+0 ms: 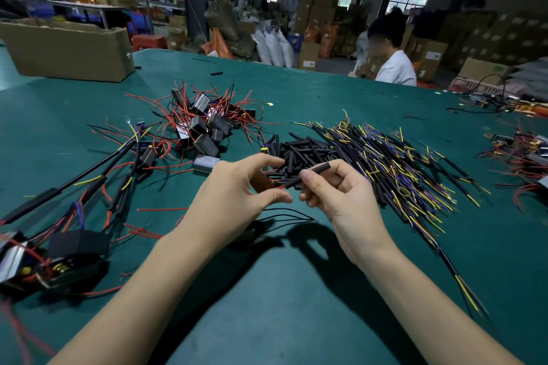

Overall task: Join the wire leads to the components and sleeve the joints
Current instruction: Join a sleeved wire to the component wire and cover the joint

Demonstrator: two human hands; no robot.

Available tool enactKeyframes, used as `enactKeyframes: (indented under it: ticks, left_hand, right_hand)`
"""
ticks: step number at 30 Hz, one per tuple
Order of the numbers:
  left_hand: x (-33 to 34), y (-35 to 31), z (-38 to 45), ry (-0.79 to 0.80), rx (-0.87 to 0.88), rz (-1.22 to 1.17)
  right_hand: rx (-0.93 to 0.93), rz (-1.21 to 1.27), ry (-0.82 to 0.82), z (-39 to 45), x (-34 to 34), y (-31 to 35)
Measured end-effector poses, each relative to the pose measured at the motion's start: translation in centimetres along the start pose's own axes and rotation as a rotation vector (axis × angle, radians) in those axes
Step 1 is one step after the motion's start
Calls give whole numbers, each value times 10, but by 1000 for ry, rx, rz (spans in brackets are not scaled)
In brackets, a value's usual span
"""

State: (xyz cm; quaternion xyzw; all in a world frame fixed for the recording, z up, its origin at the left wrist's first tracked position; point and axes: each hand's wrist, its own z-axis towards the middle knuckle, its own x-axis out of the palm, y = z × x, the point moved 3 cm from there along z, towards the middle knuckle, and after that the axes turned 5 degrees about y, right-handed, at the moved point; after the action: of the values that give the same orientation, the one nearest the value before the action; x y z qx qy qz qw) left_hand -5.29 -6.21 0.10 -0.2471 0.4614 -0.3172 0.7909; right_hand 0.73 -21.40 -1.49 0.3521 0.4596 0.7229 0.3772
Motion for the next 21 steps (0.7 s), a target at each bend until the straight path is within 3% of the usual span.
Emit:
enactKeyframes:
  ticks: [8,17,21]
  left_hand:
    - [-4,5,3,236,-136,34]
    - [-7,0,3,157,-73,-137]
    - [-10,8,3,265,-94,-53]
  right_hand:
    - [3,-66,64,-5,12,-6]
    - [0,-140,42,-6,16,-1]
    - [8,-131,5,-5,10,-1]
